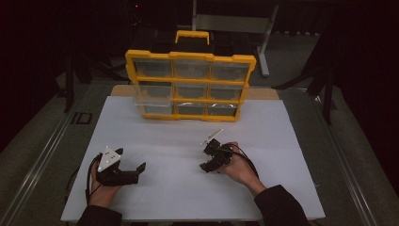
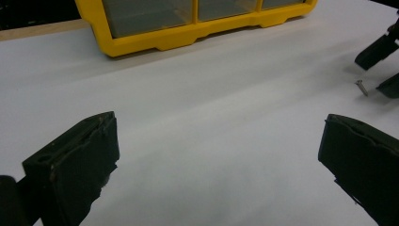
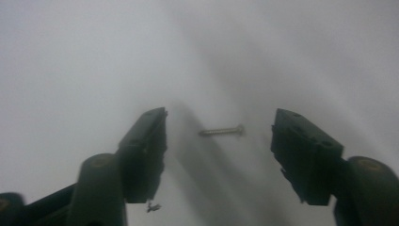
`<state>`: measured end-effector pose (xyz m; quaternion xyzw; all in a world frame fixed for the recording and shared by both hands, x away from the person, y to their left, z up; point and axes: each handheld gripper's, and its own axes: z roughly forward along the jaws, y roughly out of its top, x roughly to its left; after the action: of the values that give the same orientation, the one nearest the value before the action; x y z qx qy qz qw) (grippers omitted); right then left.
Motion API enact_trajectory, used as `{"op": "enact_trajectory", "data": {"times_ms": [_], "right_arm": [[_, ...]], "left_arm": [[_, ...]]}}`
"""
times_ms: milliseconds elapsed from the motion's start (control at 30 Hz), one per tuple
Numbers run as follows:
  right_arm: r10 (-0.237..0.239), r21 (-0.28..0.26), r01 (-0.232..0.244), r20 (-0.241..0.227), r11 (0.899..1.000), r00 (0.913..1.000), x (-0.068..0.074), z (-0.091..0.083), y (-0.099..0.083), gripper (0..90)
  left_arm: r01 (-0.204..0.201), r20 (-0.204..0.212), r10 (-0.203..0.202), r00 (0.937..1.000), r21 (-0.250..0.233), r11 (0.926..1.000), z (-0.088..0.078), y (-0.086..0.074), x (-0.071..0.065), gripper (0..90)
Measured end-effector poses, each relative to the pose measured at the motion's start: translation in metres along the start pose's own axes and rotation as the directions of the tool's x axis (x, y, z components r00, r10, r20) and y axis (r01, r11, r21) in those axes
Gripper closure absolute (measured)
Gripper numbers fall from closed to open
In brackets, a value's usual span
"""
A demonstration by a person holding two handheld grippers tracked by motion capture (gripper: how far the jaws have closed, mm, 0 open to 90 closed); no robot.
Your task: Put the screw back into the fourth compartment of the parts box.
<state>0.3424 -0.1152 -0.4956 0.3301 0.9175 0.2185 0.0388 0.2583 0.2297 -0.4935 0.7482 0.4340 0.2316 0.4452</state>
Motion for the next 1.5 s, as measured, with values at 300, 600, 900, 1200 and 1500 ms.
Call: {"op": "enact_trajectory", "data": {"times_ms": [300, 600, 900, 1200, 1500], "right_arm": [[0.042, 0.019, -0.043, 0.019, 0.999, 0.9989, 0.002, 0.007, 0.002, 52.3], [0.051, 0.022, -0.053, 0.08, 0.998, 0.9955, 0.008, 0.01, 0.008, 63.7], [0.028, 0.006, -0.029, 0.068, 1.0, 0.9973, 0.012, 0.013, 0.012, 71.5], [0.038, 0.021, -0.039, 0.07, 0.999, 0.9969, 0.016, 0.012, 0.011, 62.6], [0.017, 0.044, -0.02, 0.072, 0.999, 0.9973, 0.02, 0.013, 0.014, 78.4]], "left_arm": [[0.0, -0.001, 0.0, 1.0, 0.0, 1.0, 0.0, 0.0, 0.0, 0.0], [-0.004, -0.005, 0.004, 1.0, 0.009, 0.9999, 0.001, 0.0, 0.0, 0.0], [-0.004, -0.007, 0.004, 1.0, 0.014, 0.9999, 0.002, 0.0, -0.001, 0.0], [-0.002, -0.008, 0.002, 1.0, 0.015, 0.9999, 0.002, 0.0, 0.0, 0.0], [-0.002, -0.011, 0.002, 0.9999, 0.016, 0.9999, 0.002, 0.0, -0.001, 0.1]]}}
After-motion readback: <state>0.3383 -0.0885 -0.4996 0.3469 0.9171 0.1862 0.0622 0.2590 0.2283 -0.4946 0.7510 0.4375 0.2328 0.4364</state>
